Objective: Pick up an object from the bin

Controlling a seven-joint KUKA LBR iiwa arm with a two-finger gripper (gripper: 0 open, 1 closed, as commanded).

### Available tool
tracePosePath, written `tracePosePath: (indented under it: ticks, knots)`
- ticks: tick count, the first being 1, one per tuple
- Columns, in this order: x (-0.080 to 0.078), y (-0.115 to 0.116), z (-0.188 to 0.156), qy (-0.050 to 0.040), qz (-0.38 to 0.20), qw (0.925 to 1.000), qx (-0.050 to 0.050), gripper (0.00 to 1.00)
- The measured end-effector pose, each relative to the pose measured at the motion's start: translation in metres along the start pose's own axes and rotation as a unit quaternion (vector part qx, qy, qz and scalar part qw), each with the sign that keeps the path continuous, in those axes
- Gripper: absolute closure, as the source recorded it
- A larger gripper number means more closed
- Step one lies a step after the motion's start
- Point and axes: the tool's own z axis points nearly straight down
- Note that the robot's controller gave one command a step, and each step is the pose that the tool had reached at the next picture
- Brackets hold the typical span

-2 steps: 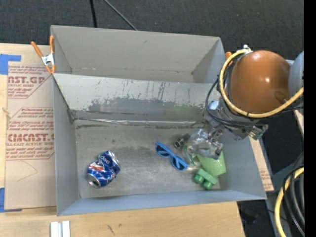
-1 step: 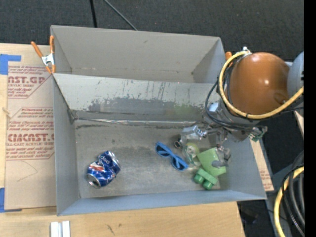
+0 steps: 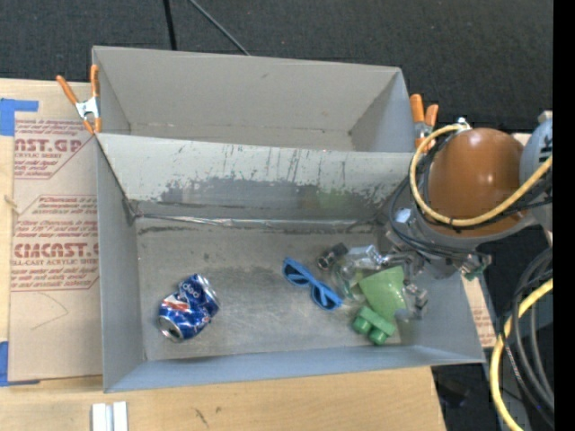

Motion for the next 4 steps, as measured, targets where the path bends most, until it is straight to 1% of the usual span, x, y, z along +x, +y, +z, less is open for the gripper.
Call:
tracePosePath:
  ticks: [1,2,3,4]
  knots:
    - [0.027,-0.038,-0.033,-0.0024,0.013,0.9999,0.004,0.0]
    - [0.0,-0.036,0.059,-0.0042,0.007,1.0,0.002,0.0]
    - [-0.052,0.02,0.052,-0.0025,-0.137,0.9905,0.002,0.0]
    - [-0.054,0.013,0.047,-0.0084,-0.135,0.9907,0.011,1.0]
